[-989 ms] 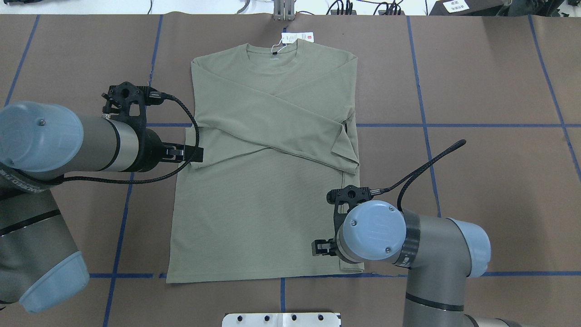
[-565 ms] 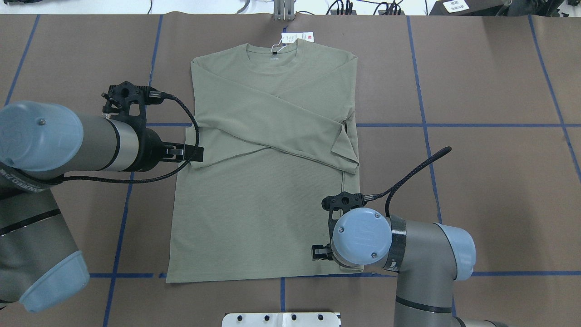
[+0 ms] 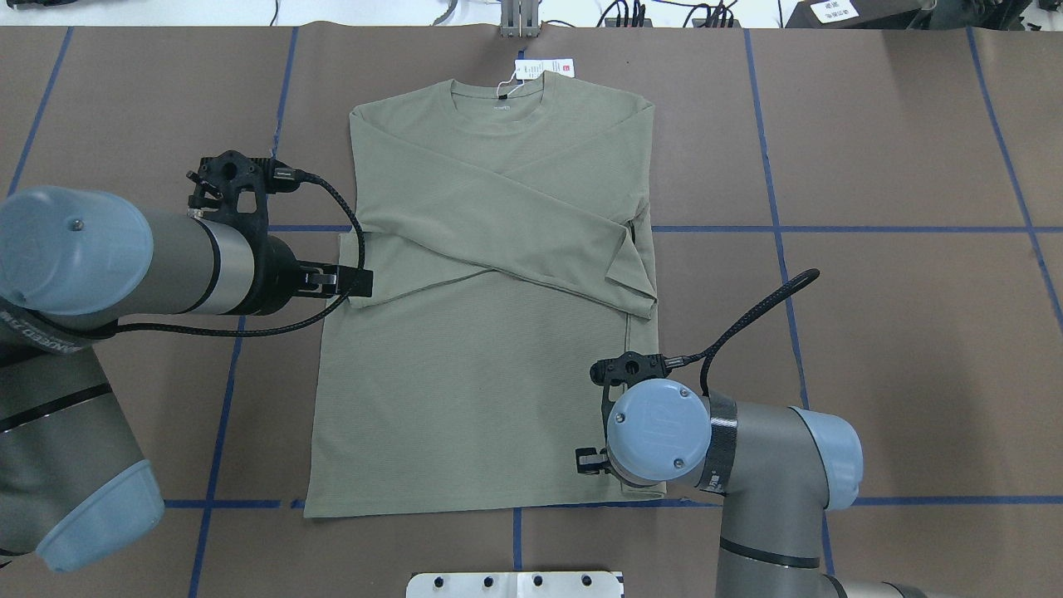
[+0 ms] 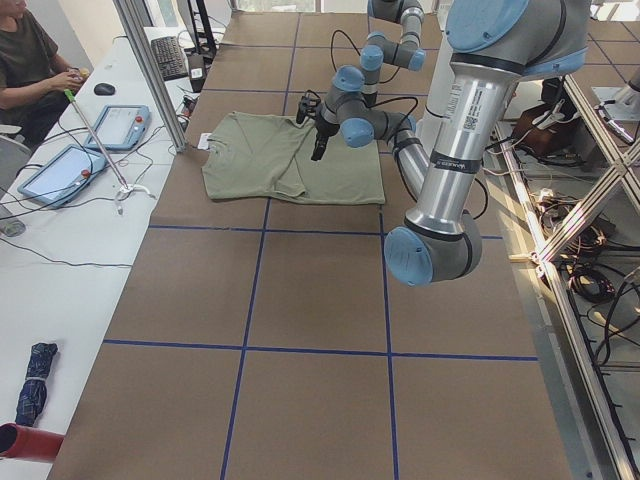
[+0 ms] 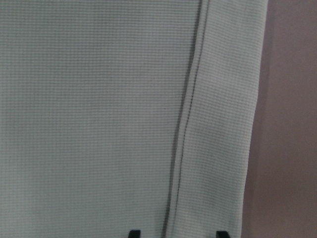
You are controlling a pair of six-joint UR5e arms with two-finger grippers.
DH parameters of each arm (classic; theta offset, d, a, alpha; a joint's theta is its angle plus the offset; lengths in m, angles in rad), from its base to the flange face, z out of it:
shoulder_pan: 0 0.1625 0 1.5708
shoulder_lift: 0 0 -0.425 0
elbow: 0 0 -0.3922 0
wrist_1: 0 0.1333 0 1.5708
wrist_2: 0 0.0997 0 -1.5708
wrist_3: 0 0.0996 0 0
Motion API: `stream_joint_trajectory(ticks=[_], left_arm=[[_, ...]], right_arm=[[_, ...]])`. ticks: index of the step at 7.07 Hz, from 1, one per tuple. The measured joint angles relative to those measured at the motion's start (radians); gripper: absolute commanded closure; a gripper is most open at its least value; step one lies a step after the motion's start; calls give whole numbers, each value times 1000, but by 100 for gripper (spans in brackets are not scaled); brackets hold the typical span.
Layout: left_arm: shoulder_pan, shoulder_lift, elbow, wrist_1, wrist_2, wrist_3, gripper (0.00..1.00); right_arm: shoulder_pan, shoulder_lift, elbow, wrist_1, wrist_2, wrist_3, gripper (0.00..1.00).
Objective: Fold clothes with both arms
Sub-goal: 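Position the right gripper at the hem corner nearest the robot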
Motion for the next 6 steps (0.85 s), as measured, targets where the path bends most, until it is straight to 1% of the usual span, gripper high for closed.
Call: stream_joint_trajectory(ticks=[4,5,6], left_arm=[[1,-1,32,-58,0,-4,0],[1,-2,33,-60,0,-4,0],[1,-3,33,-61,0,-4,0]], right_arm=[[-3,-1,-8,-1,4,0,41],[-3,-1,-12,0,4,1,54],[-3,0,-14,-1,5,4,74]])
